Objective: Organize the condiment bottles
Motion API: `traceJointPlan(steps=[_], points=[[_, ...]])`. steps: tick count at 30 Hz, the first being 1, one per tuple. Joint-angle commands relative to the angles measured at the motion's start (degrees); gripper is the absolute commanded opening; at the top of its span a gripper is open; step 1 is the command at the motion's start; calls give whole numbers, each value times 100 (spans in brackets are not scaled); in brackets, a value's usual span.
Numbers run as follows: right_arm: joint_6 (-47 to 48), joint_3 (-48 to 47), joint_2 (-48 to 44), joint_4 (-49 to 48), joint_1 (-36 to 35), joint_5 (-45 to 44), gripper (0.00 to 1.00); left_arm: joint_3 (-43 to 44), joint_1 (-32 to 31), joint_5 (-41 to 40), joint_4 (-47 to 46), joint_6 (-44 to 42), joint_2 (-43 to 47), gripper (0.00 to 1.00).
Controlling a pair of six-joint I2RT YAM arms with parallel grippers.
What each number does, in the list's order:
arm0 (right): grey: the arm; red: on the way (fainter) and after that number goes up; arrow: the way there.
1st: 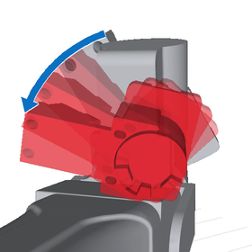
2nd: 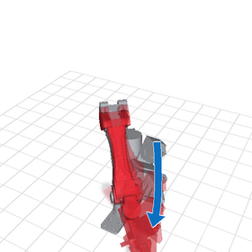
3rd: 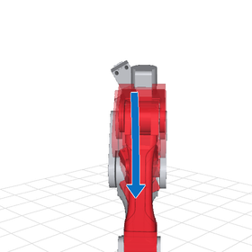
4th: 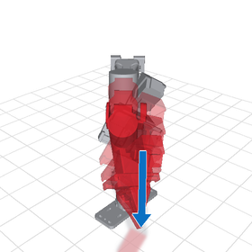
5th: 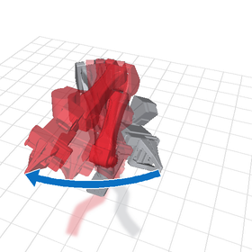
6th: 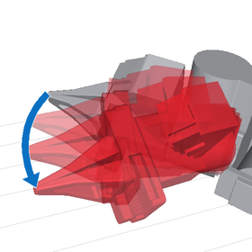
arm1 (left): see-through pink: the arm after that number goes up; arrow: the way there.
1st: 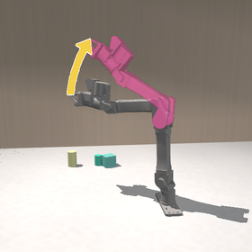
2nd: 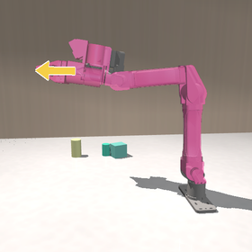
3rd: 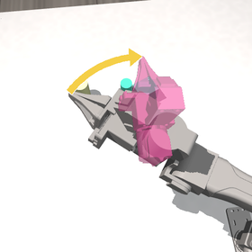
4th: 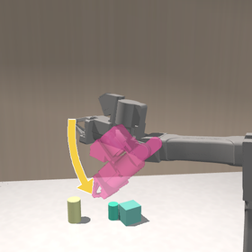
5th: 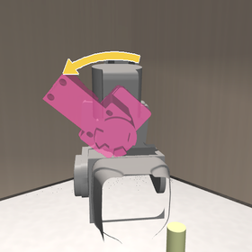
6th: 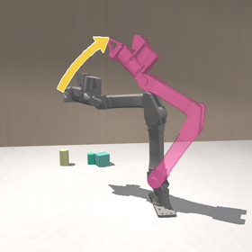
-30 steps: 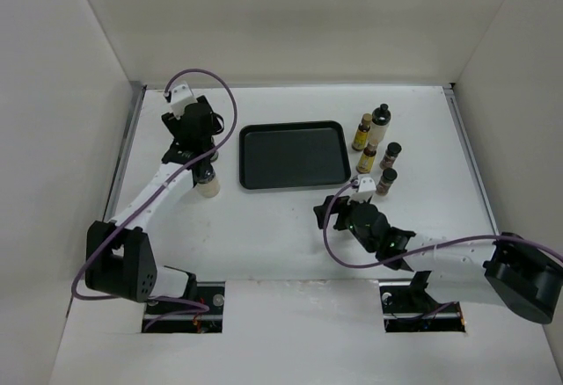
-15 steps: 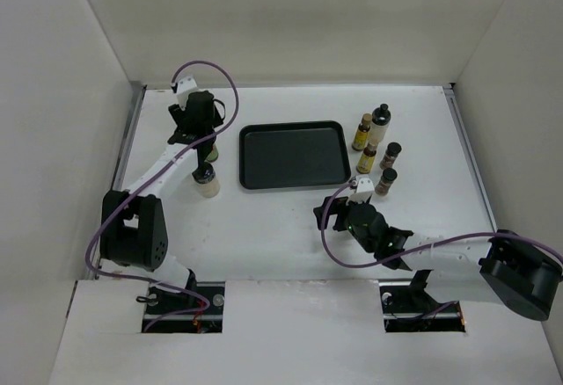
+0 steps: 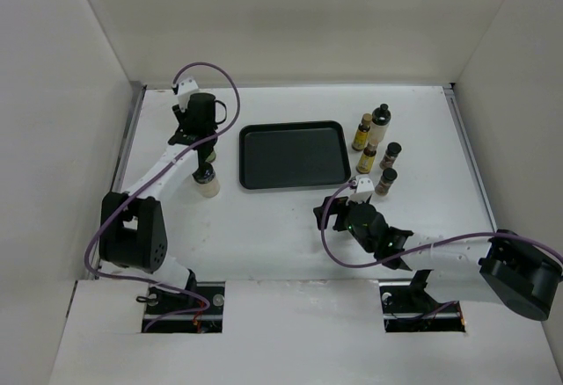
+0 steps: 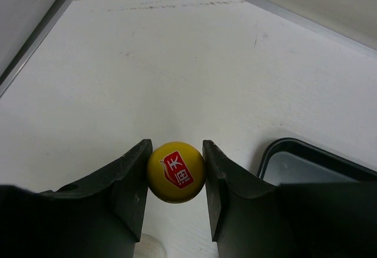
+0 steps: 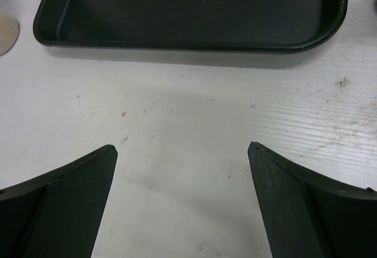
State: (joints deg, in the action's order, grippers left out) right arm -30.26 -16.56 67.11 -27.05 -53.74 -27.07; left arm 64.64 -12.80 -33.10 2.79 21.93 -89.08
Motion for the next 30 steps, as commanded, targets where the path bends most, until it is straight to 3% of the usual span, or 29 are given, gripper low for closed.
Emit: traceJointPlan(steps=[1, 8, 15, 30], points=[[-6, -251, 21, -213, -45, -26, 100, 312, -130, -460, -480, -286, 715, 18], [-15, -199, -58, -257, -45, -35, 100, 813, -754, -461, -744, -655, 919, 18], [-59, -172, -84, -275, -27, -35, 100, 1234, -1317, -241, -928, -629, 278, 19], [-76, -50, -330, -301, 43, -53, 100, 1921, -1475, 252, -1509, -576, -1243, 19]])
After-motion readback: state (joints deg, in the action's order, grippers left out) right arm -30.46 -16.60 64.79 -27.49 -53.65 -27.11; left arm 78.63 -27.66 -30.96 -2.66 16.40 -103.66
